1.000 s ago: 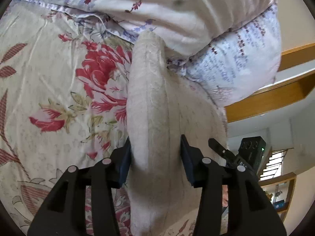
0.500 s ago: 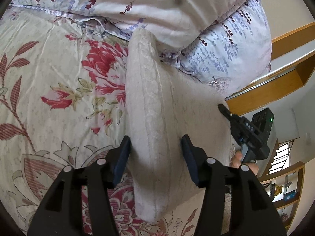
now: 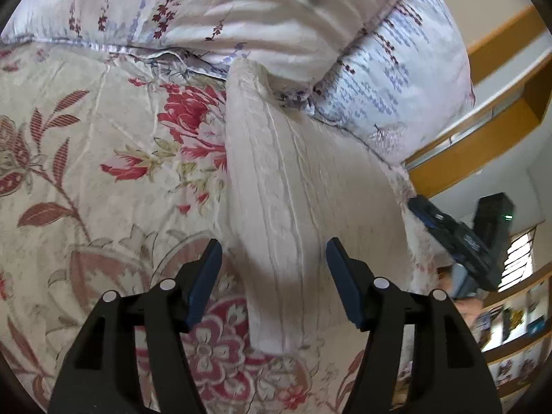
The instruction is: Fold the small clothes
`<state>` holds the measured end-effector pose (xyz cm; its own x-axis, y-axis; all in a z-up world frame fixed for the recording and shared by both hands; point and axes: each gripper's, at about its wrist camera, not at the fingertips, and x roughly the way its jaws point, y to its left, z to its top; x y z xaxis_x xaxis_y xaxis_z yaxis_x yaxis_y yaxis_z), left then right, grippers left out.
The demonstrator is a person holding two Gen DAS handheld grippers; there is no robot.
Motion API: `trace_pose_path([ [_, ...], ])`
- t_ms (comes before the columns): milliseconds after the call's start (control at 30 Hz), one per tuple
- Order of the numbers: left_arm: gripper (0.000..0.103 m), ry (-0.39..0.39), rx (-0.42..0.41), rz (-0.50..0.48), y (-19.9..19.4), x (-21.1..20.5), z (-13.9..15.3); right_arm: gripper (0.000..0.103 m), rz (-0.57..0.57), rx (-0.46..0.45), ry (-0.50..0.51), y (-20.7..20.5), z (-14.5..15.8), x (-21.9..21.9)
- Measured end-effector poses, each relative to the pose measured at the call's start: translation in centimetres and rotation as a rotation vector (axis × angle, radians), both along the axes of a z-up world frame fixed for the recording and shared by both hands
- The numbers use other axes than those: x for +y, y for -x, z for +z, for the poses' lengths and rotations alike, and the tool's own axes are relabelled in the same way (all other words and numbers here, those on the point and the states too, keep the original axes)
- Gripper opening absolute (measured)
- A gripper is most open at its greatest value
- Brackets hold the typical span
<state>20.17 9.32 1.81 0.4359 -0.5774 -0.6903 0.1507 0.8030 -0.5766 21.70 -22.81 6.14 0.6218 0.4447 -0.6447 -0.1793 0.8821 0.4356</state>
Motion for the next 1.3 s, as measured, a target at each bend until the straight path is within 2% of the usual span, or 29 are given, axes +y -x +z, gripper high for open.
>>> trace_pose_path([
  [133,0.063,-0.111,-0.024,-0.007,0.7,-1.1,-0.2,0.052,0.077,0.042,0.071,1.3,-1.0,1.8],
  [233,0.067,-0.182,-0.034,0.010,0.5,-1.9,-0.6,0.054,0.039,0.108,0.163,0.6,-3.4,2.7],
  [300,0.068,-0.216,-0.048,0.019,0.5,-2.3,-0.8,0.055,0.018,0.082,0.189,0.8,-3.6,3.1],
  [400,0.069,-0.246,-0.091,0.026,1.3,-2.5,-0.1,0.057,-0.014,0.039,0.242,1.9,-2.2,3.7],
  [433,0.069,-0.262,-0.121,0.030,1.9,-2.4,0.3,0.065,-0.026,0.022,0.249,2.2,-1.9,3.8],
  [467,0.072,-0.278,-0.145,0.036,2.5,-2.4,0.6,0.079,-0.051,-0.010,0.261,2.9,-1.3,3.7],
  [500,0.077,-0.293,-0.166,0.043,2.9,-2.3,0.9,0.084,-0.067,-0.034,0.267,3.5,-0.9,3.5],
  [633,0.085,-0.318,-0.227,0.078,4.7,-1.7,1.5,0.097,-0.126,-0.107,0.293,5.7,0.2,2.9],
  [700,0.092,-0.325,-0.238,0.096,5.4,-1.4,1.5,0.098,-0.156,-0.126,0.312,6.7,0.4,2.8],
  [767,0.094,-0.328,-0.250,0.107,6.1,-1.3,1.6,0.102,-0.180,-0.132,0.333,7.1,0.4,2.8],
  [867,0.099,-0.347,-0.267,0.119,7.1,-1.5,1.6,0.102,-0.216,-0.155,0.338,8.2,0.3,2.7],
  [1067,0.101,-0.440,-0.267,0.100,8.4,-3.4,1.0,0.102,-0.182,-0.038,0.236,9.2,-1.7,3.1],
  [1167,0.101,-0.496,-0.268,0.087,8.9,-4.6,0.7,0.102,-0.165,-0.011,0.234,9.5,-2.5,3.9],
  [1300,0.101,-0.539,-0.240,0.074,9.0,-5.7,-0.1,0.102,-0.148,0.006,0.281,9.7,-3.2,5.3],
])
